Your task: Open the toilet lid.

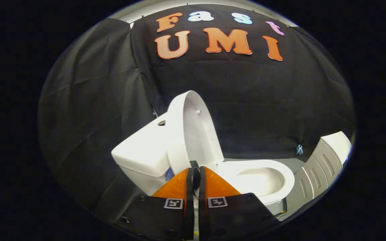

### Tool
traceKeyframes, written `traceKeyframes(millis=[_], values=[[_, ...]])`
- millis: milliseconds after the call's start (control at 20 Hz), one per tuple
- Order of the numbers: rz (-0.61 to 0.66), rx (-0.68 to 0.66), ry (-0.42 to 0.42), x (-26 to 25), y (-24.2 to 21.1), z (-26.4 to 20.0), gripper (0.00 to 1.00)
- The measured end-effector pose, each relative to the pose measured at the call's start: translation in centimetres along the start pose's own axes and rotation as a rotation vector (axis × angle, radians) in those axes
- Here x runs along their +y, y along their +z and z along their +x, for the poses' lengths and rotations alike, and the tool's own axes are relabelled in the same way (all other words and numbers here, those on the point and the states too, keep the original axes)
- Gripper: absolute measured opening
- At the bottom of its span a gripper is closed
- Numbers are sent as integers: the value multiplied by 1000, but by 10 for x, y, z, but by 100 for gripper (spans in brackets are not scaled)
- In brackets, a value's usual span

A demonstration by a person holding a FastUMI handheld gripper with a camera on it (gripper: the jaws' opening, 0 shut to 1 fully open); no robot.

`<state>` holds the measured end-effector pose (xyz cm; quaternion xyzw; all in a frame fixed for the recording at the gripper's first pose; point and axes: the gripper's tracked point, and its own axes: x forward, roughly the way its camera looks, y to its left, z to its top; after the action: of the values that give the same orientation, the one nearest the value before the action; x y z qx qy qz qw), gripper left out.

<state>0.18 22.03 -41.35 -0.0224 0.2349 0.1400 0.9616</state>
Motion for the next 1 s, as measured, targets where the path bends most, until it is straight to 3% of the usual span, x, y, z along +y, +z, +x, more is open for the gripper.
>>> traceKeyframes(millis=[50, 250, 500, 800, 1000], values=[[19, 35, 14, 2, -7, 3, 24], [81, 98, 100, 12, -22, 9, 52], [72, -47, 17, -22, 25, -19, 99], [110, -155, -14, -76, 89, -59, 98], [92, -228, -90, -126, 132, -91, 99]])
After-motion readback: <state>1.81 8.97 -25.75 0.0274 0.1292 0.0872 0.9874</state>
